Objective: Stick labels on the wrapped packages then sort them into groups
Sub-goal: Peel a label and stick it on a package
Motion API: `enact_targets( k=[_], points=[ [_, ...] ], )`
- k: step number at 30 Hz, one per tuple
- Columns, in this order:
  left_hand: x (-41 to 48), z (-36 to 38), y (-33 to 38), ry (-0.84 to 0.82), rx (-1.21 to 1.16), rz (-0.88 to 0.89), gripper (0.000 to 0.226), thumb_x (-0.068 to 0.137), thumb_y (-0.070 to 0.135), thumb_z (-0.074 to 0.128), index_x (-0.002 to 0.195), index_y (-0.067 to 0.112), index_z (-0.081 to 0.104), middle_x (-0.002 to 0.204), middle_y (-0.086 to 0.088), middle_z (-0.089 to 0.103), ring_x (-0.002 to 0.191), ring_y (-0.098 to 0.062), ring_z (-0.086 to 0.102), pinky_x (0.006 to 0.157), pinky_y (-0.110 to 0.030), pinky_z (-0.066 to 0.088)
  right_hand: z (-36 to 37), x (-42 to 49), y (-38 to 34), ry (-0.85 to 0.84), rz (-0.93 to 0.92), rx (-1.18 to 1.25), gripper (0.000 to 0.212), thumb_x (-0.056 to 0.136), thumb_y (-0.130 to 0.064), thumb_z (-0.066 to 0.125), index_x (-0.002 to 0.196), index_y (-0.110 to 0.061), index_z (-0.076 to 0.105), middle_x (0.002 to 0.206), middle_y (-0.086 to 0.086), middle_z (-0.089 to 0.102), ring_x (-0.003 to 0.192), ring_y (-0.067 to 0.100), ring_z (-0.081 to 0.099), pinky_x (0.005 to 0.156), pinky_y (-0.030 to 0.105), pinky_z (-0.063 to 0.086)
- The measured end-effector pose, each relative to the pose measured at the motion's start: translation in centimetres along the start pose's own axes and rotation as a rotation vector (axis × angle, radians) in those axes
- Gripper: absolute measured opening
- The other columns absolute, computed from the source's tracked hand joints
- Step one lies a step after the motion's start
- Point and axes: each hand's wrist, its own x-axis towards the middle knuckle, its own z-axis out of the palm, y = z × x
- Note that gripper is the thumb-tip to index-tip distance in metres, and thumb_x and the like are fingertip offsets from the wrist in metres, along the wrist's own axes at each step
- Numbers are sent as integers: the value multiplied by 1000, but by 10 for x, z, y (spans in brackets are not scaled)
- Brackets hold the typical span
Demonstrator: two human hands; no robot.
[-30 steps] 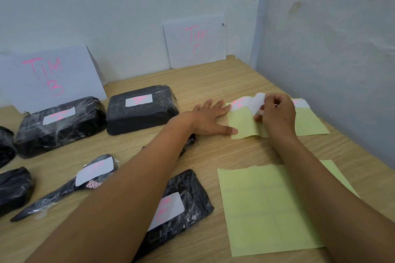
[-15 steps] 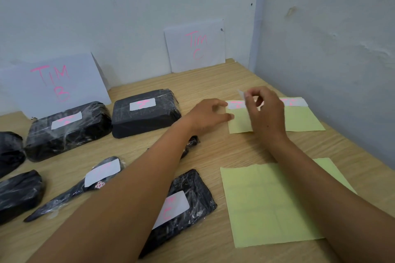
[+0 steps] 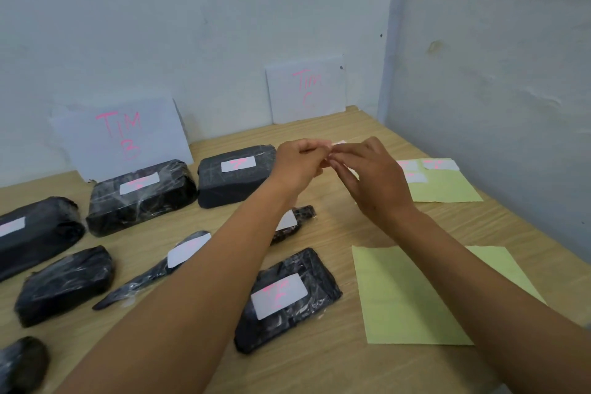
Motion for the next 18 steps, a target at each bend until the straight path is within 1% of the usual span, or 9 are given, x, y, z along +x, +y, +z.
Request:
enact_targets(
  k=[3,4,6,9,11,12,14,16,18],
  points=[
    [-16,-19,3,57,-1,4,17,94,11,53,97,14,69,88,0,69,76,-8,65,84,-26,53,-1,2,-21,-23,-11,55,15,91,-23,61,98,-17,73,104,-6,69,85,22,53,61,30,46],
    [-22,-27,3,64,9,14,18,95,11,52,98,15,69,90,1,70,78,-8,67,85,-26,53,-1,3,-28,-28,19,101,14,91,-23,61,98,-17,72,102,-6,67,87,20,52,63,31,47],
    [-35,-43,2,68,26,37,20,96,12,50,99,18,68,92,1,71,82,-6,69,87,-26,54,-1,5,-42,-41,107,218,15,90,-26,62,100,-16,68,101,-7,59,90,13,47,70,28,44],
    [-53,-68,5,84,36,56,20,97,14,49,103,17,68,99,0,71,90,-8,69,89,-27,53,0,12,-69,-39,275,386,34,86,-31,67,113,-14,54,107,-7,47,85,5,41,73,18,37],
    [-63,-85,8,110,47,64,20,97,14,50,105,16,69,100,1,72,92,-9,69,88,-27,53,1,20,-87,-77,408,498,47,85,-32,68,123,-15,46,111,-6,46,84,5,43,74,17,38],
    [-68,-93,9,126,50,70,19,96,15,51,103,17,69,98,4,72,90,-8,69,86,-26,54,3,23,-95,-109,466,538,48,85,-33,68,124,-16,46,112,-6,48,83,6,45,75,19,40],
    [-78,-109,12,155,56,85,17,95,15,53,100,19,69,94,7,71,87,-5,69,84,-25,54,6,28,-109,-155,525,588,35,86,-32,67,115,-17,53,106,-7,55,78,6,48,74,19,40],
    [-88,-125,14,183,60,95,14,93,14,58,102,18,68,96,4,71,89,-8,68,83,-24,54,8,31,-124,-185,537,649,19,88,-31,66,98,-15,62,90,-7,61,72,3,51,66,14,39],
    [-97,-140,15,203,66,100,17,88,14,65,105,18,66,100,-1,70,94,-12,67,81,-24,55,12,33,-138,-202,553,722,19,88,-31,66,91,-12,67,82,-4,64,72,5,55,65,14,41]
  ],
)
